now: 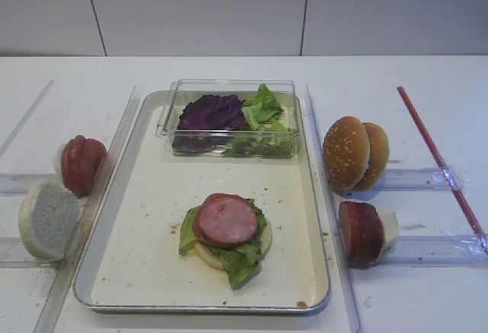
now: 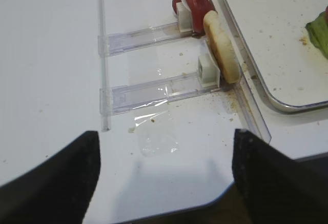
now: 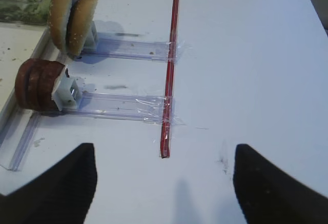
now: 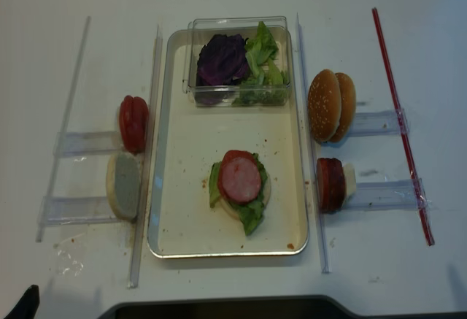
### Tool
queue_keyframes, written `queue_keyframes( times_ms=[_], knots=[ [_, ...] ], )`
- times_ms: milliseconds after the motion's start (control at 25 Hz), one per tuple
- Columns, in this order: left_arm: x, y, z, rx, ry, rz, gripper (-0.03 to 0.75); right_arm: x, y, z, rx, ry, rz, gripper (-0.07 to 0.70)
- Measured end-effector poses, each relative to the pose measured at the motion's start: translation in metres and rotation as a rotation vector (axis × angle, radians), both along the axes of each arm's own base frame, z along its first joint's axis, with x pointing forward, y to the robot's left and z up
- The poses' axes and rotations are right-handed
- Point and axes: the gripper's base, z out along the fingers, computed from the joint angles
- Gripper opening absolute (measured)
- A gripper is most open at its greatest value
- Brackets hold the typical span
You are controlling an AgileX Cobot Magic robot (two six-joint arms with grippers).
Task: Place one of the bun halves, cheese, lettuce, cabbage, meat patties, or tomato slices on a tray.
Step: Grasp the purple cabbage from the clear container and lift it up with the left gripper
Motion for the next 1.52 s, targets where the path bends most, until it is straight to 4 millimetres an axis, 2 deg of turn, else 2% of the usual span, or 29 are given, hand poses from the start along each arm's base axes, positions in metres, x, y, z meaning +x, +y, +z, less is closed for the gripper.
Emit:
queue_keyframes(
  times_ms=[720,880,1120,1520],
  knots=[
    [0.000,0.000,0.000,0.000,0.000,0.000,0.492,0.000,0.000,0.000,-0.001,0.000,0.001,0.561],
    [0.001,0.000,0.002,0.003,-0.018,-0.002,0.472,0.000,0.000,0.000,-0.001,0.000,0.001,0.561],
    [-0.001,0.000,0.025,0.004,-0.097,-0.005,0.442,0.000,0.000,0.000,-0.001,0.000,0.001,0.561],
    [0.038,-0.005,0.077,-0.011,-0.031,-0.097,0.440,0.000,0.000,0.000,-0.001,0.000,0.001,0.561]
  ],
)
